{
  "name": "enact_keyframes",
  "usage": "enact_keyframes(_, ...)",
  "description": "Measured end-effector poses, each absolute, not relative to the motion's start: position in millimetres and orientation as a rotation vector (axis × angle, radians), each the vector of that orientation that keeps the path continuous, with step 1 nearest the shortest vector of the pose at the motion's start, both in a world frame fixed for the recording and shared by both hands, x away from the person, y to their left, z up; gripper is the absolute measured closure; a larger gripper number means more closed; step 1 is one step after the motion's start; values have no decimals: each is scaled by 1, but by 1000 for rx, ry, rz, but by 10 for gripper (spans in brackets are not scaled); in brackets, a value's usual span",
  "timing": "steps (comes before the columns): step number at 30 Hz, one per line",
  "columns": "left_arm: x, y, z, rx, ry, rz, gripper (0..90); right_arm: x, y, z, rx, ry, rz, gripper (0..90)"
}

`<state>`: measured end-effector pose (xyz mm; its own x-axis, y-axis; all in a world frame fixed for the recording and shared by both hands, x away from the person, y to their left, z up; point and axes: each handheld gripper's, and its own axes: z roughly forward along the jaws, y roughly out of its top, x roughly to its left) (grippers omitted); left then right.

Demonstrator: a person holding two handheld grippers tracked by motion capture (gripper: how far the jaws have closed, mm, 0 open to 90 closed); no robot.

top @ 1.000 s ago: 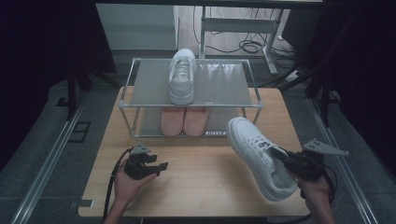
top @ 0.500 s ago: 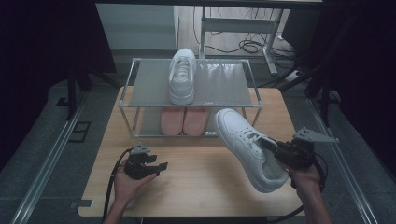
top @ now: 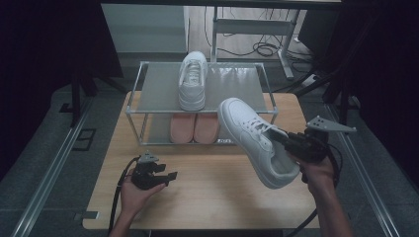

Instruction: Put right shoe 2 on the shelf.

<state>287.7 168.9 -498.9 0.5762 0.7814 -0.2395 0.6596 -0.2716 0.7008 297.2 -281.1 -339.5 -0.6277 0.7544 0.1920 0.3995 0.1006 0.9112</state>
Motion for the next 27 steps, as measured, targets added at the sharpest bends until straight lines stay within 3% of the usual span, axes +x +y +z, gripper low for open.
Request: enact_keyframes(27,288,171,-499,2003,1149,204,404,377,-248,-299,1236,1977,1452,820)
